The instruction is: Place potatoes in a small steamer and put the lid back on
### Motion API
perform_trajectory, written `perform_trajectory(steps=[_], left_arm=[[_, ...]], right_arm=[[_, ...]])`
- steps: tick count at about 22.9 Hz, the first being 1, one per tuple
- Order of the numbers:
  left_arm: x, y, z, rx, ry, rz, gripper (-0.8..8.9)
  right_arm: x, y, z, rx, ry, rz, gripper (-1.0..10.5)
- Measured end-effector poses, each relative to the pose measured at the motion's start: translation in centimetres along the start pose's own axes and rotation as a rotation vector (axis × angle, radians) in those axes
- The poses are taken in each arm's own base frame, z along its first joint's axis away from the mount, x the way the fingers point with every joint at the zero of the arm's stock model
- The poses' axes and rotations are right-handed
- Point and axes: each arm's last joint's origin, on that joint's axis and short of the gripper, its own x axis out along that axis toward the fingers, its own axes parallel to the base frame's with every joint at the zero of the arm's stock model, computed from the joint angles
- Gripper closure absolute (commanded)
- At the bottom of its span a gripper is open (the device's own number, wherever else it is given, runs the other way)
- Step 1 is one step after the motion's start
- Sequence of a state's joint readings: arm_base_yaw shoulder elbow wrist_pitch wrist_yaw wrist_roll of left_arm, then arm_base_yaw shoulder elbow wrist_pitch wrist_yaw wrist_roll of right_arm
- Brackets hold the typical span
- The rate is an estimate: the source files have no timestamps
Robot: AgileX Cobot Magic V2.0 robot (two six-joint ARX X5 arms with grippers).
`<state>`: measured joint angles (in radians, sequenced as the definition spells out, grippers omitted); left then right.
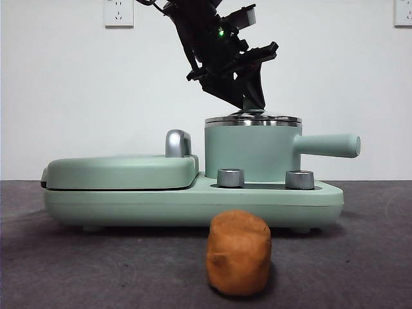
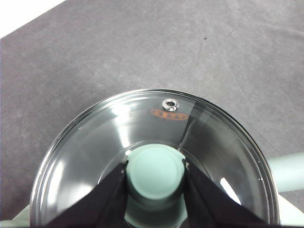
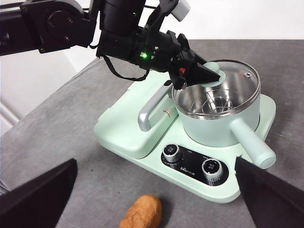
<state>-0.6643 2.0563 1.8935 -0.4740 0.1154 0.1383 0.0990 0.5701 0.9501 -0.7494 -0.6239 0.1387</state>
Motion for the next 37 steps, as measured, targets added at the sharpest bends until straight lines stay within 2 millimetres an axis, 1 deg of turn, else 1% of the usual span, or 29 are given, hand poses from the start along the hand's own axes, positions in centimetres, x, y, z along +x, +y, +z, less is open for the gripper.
perform_trajectory(steps=[7, 9, 10, 11, 12, 14, 16, 20, 21, 22, 24, 27, 29, 33, 37], left_arm=[[-0.1, 0.0, 0.1, 0.001, -0.003, 0.001, 7.69], [-0.6, 0.1, 0.2, -0.001, -0.001, 0.002, 7.69], [-1.3, 0.1, 0.4, -0.002, 0.001, 0.0, 7.69], [-2.5, 0.1, 0.8, -0.003, -0.001, 0.001, 7.69], [-4.2, 0.1, 1.2, -0.005, 0.001, 0.004, 7.69], [-8.1, 0.2, 2.2, -0.009, -0.021, 0.016, 7.7], [-11.5, 0.5, 2.7, -0.017, -0.033, 0.03, 7.95], [-16.0, 1.5, 2.6, -0.044, -0.025, 0.067, 7.95], [-17.2, 1.6, 2.6, -0.049, -0.029, 0.076, 7.95], [-18.9, 1.7, 2.5, -0.055, -0.033, 0.086, 7.95], [-21.4, 1.7, 2.4, -0.062, -0.044, 0.1, 7.95], [-24.6, 1.6, 1.9, -0.074, -0.05, 0.12, 7.95], [-26.3, 1.5, 1.4, -0.085, -0.038, 0.132, 7.95], [-28.7, 1.3, 0.4, -0.104, -0.006, 0.146, 7.95], [-31.2, 0.3, -0.4, -0.109, 0.004, 0.141, 7.95]], right_arm=[[0.0, 0.0, 0.0, 0.002, 0.002, 0.0, 4.2], [0.0, 0.0, 0.0, 0.003, 0.003, 0.0, 4.2], [0.0, 0.0, -0.1, 0.006, 0.008, -0.007, 4.2], [0.0, -0.1, -0.2, 0.013, 0.014, -0.039, 4.2], [0.0, -0.3, -0.3, 0.023, 0.024, -0.072, 4.2], [0.4, -0.6, -0.6, 0.056, 0.071, -0.089, 4.2], [1.4, -1.2, -0.8, 0.103, 0.148, -0.086, 4.2], [4.1, -1.7, -1.0, 0.175, 0.282, -0.036, 4.2], [4.7, -1.6, -1.0, 0.182, 0.308, -0.029, 4.2], [5.5, -1.6, -1.1, 0.186, 0.338, -0.031, 4.2], [6.7, -1.4, -1.3, 0.186, 0.381, -0.042, 4.2], [8.5, -0.8, -1.8, 0.177, 0.448, -0.07, 4.2], [9.6, -0.3, -2.2, 0.17, 0.489, -0.084, 4.2], [12.2, 0.9, -3.1, 0.154, 0.569, -0.112, 4.2], [14.5, 2.2, -4.1, 0.13, 0.643, -0.15, 4.2]])
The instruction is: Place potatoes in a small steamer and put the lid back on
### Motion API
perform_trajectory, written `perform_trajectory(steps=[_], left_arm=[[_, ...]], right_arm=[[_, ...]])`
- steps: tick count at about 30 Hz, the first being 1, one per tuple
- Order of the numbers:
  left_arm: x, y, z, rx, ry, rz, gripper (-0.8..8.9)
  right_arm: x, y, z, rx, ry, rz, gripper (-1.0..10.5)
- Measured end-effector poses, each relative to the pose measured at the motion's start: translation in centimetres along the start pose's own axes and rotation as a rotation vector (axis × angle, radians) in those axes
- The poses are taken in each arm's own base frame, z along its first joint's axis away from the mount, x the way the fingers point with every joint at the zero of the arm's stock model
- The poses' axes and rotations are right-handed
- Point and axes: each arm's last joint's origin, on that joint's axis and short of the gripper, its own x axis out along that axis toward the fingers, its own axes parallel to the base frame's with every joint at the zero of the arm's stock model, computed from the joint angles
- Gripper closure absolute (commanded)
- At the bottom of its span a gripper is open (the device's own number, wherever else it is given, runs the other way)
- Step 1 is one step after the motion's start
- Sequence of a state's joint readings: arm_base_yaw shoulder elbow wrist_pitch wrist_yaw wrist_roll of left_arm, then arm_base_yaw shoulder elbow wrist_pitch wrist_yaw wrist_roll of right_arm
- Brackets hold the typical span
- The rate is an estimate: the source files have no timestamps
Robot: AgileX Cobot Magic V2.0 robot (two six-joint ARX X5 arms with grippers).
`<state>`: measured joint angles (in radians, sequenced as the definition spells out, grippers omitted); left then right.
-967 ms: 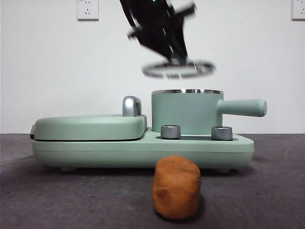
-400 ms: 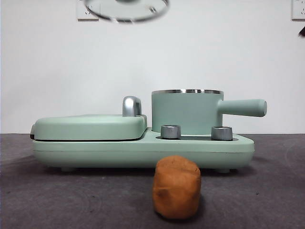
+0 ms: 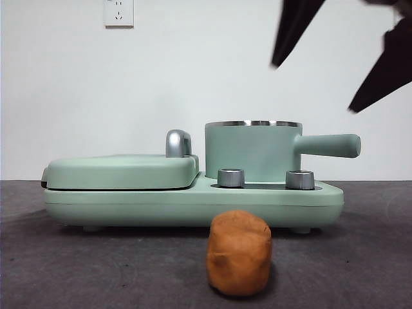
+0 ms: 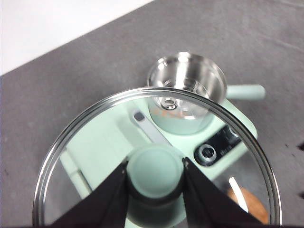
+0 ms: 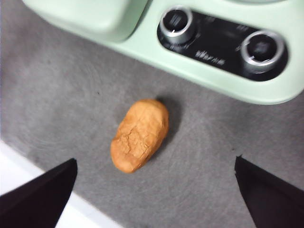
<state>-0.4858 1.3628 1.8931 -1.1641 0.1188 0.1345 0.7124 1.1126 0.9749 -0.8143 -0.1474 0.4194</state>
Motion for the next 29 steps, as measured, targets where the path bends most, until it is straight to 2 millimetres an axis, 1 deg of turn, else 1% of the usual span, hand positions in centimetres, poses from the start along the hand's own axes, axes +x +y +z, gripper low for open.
perform_trajectory(steps=[5, 8, 10, 14, 18, 21, 25, 29], left_arm=[[-3.3, -0.5, -0.8, -0.009, -0.052, 0.006, 7.95], [-4.8, -0.8, -1.7, -0.016, -0.081, 0.008, 7.95], [-5.4, -1.0, -2.5, -0.02, -0.081, 0.008, 7.95], [-5.7, -1.3, -4.1, -0.024, -0.073, 0.008, 7.95], [-5.5, -1.4, -5.0, -0.026, -0.062, 0.006, 7.95], [-5.4, -1.4, -5.2, -0.027, -0.057, 0.006, 7.95], [-5.4, -1.4, -5.2, -0.027, -0.057, 0.006, 7.95], [-5.4, -1.4, -5.2, -0.027, -0.058, 0.006, 7.95]], right_arm=[[2.8, 1.8, 0.4, -0.007, 0.079, -0.046, 4.2], [4.4, 2.6, 0.8, -0.001, 0.115, -0.075, 4.2], [5.3, 3.0, 1.2, 0.0, 0.131, -0.091, 4.2], [7.2, 3.4, 1.9, 0.008, 0.172, -0.114, 4.2], [9.6, 3.2, 1.8, 0.016, 0.236, -0.152, 4.2], [11.1, 2.9, 1.6, 0.022, 0.275, -0.175, 4.2], [12.5, 3.1, 1.5, 0.016, 0.283, -0.177, 4.2], [13.5, 3.3, 1.3, 0.005, 0.293, -0.177, 4.3]])
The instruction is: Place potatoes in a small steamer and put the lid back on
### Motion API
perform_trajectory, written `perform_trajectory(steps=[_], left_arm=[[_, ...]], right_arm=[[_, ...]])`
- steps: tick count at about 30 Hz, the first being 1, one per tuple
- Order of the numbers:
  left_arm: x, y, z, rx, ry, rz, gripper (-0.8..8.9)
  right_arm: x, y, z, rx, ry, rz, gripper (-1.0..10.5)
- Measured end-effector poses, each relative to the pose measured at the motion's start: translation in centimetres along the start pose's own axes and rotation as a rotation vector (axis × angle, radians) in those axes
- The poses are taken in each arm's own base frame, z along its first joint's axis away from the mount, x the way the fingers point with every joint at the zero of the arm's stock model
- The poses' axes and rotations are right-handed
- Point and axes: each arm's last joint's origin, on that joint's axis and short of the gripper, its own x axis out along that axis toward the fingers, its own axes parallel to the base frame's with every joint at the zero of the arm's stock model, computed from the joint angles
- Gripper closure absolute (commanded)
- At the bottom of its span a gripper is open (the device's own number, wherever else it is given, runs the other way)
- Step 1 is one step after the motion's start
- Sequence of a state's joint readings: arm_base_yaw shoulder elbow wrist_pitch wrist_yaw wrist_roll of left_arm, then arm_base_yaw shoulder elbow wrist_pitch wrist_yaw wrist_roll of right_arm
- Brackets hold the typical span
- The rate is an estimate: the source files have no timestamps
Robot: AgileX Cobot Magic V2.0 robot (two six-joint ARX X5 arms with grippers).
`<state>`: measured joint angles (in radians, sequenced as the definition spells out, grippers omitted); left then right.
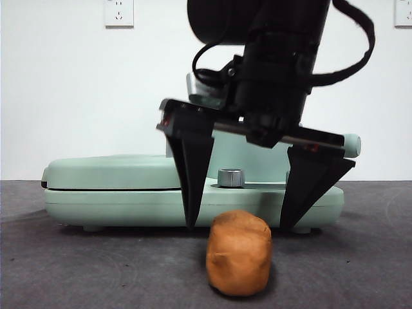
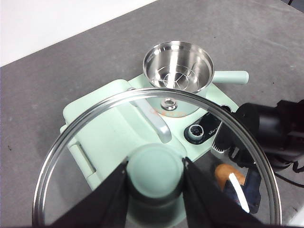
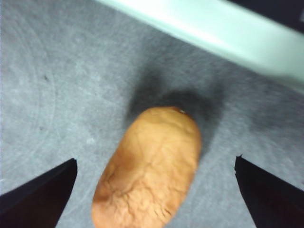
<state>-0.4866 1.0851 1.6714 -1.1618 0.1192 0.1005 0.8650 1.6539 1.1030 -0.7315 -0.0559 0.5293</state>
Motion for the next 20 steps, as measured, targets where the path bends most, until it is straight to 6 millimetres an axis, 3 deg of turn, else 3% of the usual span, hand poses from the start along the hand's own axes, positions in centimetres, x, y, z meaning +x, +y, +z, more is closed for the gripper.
perform_trajectory(steps=[6, 11, 16, 20], left_arm=[[0.0, 0.0, 0.0, -0.001, 0.0, 0.0, 7.95], [0.0, 0.0, 0.0, -0.008, 0.0, 0.0, 7.95], [0.0, 0.0, 0.0, -0.009, 0.0, 0.0, 7.95], [0.0, 0.0, 0.0, -0.009, 0.0, 0.0, 7.95]], right_arm=[[0.9, 0.1, -0.1, -0.001, 0.032, -0.004, 5.7], [1.4, 0.3, -0.2, -0.005, 0.054, -0.001, 8.2], [1.2, 0.3, -0.2, -0.002, 0.082, 0.013, 8.3], [-0.4, 0.2, 0.8, 0.017, 0.102, 0.0, 8.3]])
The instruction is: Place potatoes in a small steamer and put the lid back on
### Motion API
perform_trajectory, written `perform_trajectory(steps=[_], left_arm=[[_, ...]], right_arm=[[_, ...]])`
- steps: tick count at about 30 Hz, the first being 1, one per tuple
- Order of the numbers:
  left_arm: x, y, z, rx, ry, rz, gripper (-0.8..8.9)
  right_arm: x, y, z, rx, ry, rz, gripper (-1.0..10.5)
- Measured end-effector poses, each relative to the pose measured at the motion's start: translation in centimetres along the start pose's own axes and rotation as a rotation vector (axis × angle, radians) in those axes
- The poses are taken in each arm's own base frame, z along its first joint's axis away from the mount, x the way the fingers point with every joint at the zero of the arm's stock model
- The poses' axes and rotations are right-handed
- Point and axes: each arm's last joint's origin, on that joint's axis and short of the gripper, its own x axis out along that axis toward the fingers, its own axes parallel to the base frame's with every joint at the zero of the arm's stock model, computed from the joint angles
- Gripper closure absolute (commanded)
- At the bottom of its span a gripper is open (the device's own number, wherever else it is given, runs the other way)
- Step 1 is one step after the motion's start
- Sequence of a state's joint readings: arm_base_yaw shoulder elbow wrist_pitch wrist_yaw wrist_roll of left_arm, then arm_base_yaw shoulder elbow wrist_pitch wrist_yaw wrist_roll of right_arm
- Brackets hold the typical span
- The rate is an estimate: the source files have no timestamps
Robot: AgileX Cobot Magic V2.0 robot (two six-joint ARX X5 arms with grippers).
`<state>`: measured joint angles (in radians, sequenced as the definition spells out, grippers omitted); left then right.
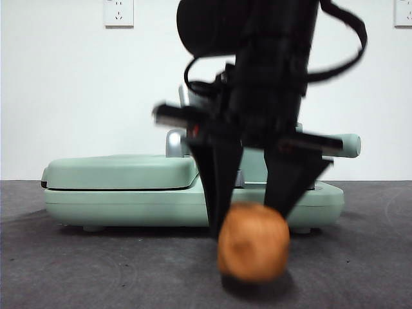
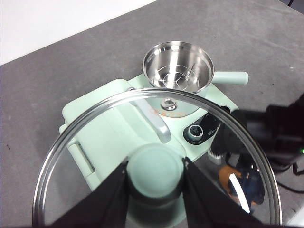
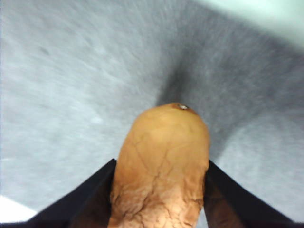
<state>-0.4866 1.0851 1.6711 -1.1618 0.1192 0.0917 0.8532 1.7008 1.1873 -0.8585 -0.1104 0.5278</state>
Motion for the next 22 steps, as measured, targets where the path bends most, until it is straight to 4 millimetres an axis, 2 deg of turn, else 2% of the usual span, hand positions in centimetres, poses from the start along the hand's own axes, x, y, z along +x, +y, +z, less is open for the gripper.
perform_trajectory(steps=[7, 9, 13, 15, 17, 20, 22], left_arm=[[0.4, 0.1, 0.1, -0.003, 0.01, -0.001, 7.95], [0.8, 0.1, 0.2, -0.005, 0.021, -0.002, 7.95], [1.5, 0.2, 0.3, -0.007, 0.038, -0.003, 7.95], [1.8, 0.2, 0.4, -0.008, 0.042, -0.004, 7.95], [2.0, 0.3, 0.5, -0.008, 0.046, -0.004, 7.95], [2.2, 0.3, 0.5, -0.009, 0.052, -0.005, 7.95], [2.3, 0.3, 0.5, -0.009, 0.053, -0.005, 7.95]], right_arm=[[-6.8, -1.1, 4.6, 0.008, -0.152, 0.042, 8.3], [-9.2, -2.0, 5.9, 0.008, -0.215, 0.051, 8.3], [-12.7, -4.3, 8.7, 0.023, -0.292, 0.037, 8.3], [-13.5, -5.4, 10.3, 0.034, -0.301, 0.022, 8.3], [-13.9, -6.9, 12.9, 0.054, -0.309, 0.0, 8.3], [-13.5, -7.9, 16.6, 0.067, -0.349, -0.006, 8.3], [-12.6, -8.8, 18.4, 0.079, -0.353, -0.01, 8.3]])
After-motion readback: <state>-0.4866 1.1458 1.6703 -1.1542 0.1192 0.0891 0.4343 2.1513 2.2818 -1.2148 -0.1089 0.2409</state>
